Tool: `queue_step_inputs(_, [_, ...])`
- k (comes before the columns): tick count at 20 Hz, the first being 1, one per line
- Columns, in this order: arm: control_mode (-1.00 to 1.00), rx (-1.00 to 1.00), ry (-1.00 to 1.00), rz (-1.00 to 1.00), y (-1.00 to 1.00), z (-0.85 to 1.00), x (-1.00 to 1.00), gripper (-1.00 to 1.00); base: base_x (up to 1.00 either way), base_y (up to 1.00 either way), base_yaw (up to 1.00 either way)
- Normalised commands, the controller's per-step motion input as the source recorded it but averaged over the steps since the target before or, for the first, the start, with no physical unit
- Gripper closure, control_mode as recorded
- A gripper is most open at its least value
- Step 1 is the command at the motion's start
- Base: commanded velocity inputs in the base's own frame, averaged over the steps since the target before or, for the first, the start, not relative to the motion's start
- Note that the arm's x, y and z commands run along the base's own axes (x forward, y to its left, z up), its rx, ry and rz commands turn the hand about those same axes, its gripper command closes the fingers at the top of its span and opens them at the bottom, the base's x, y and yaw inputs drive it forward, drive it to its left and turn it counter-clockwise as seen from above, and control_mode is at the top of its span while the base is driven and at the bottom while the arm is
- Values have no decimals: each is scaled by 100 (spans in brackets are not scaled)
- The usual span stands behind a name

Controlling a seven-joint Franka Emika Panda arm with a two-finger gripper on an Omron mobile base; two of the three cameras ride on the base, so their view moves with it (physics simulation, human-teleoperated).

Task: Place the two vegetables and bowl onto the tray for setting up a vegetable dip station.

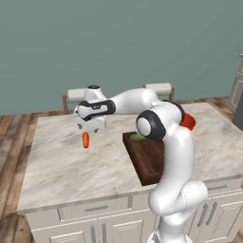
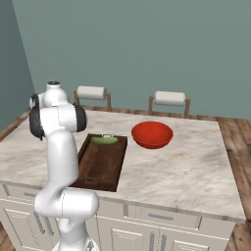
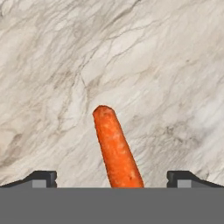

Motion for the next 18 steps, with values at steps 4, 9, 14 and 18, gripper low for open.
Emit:
queue_step_inputs(4, [-100,-2,0,3,21,-19,16,-100,0,0,0])
queue_step_inputs(9, [-100,-1,0,4,8,-19,15,-100,0,0,0])
queue_step_inputs(14, [-100,0,0,6,0,-18,8,-100,0,0,0])
queue_step_inputs(18, [-100,0,0,6,0,-12,1,-100,0,0,0])
